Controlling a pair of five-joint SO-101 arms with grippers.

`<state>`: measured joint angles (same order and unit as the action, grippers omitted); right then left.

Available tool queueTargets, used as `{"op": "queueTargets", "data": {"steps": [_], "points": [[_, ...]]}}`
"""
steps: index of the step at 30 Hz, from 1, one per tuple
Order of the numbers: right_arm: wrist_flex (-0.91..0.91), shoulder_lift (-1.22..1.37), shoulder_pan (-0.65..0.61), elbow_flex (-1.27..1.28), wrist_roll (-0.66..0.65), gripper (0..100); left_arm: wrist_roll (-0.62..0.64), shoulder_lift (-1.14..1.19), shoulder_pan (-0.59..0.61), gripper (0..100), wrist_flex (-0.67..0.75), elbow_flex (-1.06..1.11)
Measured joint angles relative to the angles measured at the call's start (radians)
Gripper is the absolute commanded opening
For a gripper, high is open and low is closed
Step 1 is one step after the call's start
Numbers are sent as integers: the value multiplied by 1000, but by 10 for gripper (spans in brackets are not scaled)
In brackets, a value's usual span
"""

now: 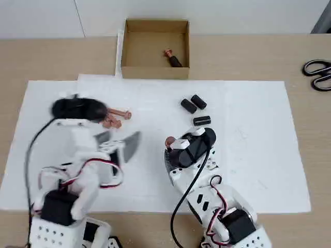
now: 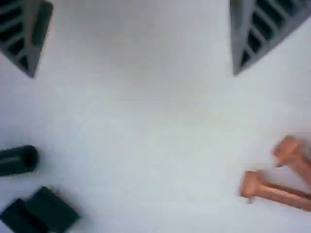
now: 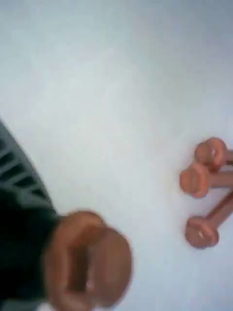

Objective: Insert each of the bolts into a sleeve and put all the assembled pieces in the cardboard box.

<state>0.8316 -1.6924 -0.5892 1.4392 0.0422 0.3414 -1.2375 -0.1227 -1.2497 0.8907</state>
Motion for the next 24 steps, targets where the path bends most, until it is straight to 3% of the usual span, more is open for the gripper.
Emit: {"op": "queueTargets", "data": {"steps": [10, 16, 24], "points": [[-31, 2, 175, -2, -71, 2, -133, -69, 568, 244, 0, 41], [-32, 172, 230, -181, -106, 2, -146, -132, 643, 244, 0, 46], [-187, 667, 229, -594, -109, 3, -144, -195, 647, 244, 0, 46]]}}
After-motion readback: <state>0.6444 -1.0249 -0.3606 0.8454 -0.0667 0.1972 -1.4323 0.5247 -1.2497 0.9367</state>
